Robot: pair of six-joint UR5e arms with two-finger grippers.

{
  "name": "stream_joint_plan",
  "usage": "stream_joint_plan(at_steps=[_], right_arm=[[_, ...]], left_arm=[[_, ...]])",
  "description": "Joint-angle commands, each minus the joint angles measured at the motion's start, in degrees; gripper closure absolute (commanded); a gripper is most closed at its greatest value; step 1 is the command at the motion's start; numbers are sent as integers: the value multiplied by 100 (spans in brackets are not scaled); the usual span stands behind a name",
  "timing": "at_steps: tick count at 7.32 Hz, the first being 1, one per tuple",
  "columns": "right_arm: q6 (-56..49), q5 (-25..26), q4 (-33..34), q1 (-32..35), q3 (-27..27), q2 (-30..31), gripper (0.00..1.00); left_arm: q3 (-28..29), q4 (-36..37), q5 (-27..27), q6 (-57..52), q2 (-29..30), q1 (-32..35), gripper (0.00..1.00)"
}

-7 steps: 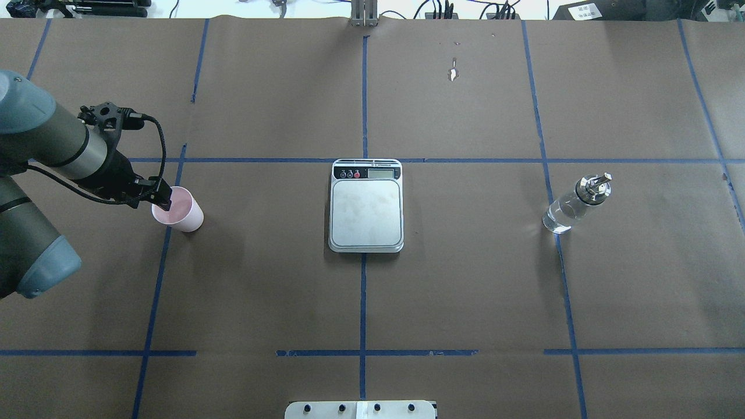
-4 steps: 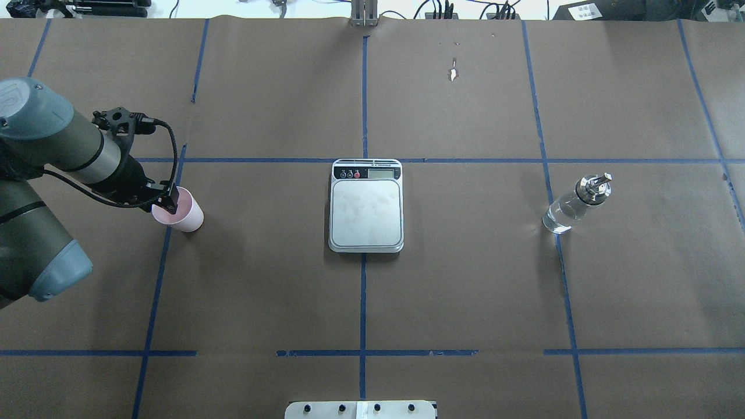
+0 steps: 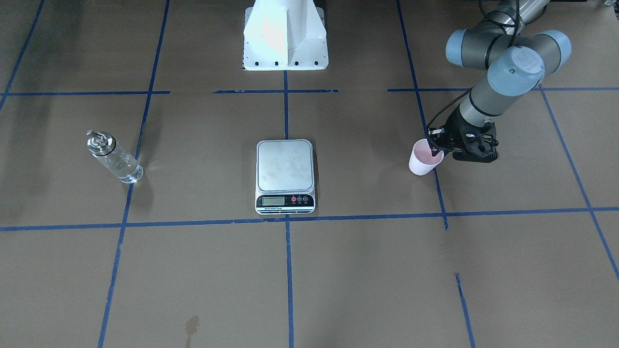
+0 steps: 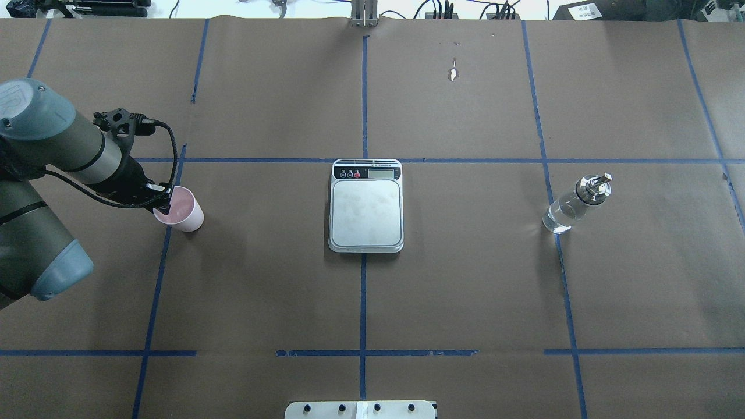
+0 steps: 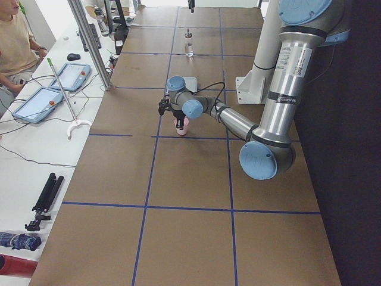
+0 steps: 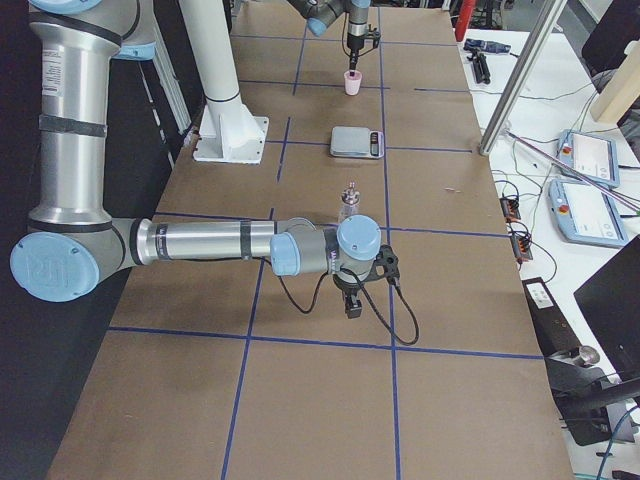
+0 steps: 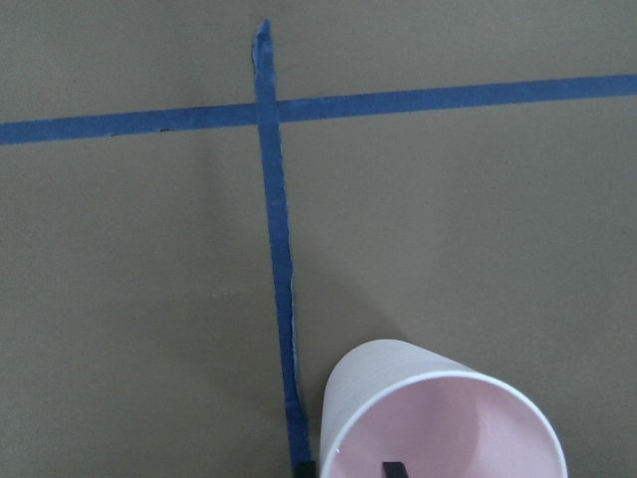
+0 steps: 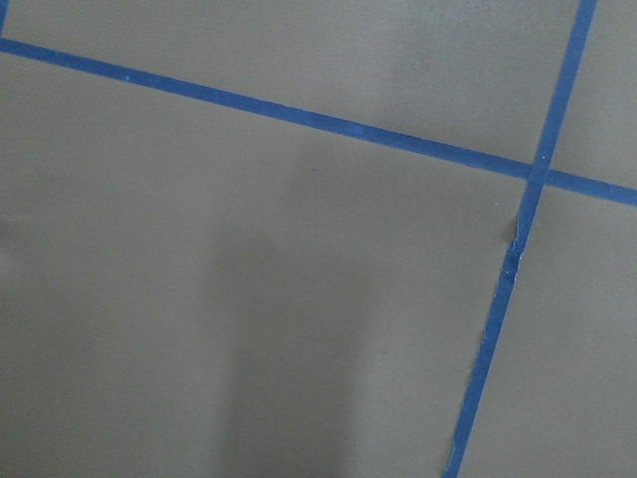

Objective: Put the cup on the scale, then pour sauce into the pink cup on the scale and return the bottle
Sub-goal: 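Grasp the pink cup with the left gripper, then lift the pink cup and carry it over the scale with the left gripper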

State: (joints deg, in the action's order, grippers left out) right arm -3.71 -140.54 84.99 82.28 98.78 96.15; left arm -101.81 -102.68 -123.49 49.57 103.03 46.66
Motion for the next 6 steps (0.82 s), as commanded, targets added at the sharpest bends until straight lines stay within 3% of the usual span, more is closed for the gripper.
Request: stream_joint_plan(at_steps=[1,4,6], right_arm=[[-7,9,0,-1,-8,18,0],[2,9,0,8,9,18,0],[2,0,0,-1,18,9,0]], left_arm=[[-57,134,0,8,16,27,100],[-250,187,-26,43,173,176,100],[-602,1796,-26,209,1248,194,100]])
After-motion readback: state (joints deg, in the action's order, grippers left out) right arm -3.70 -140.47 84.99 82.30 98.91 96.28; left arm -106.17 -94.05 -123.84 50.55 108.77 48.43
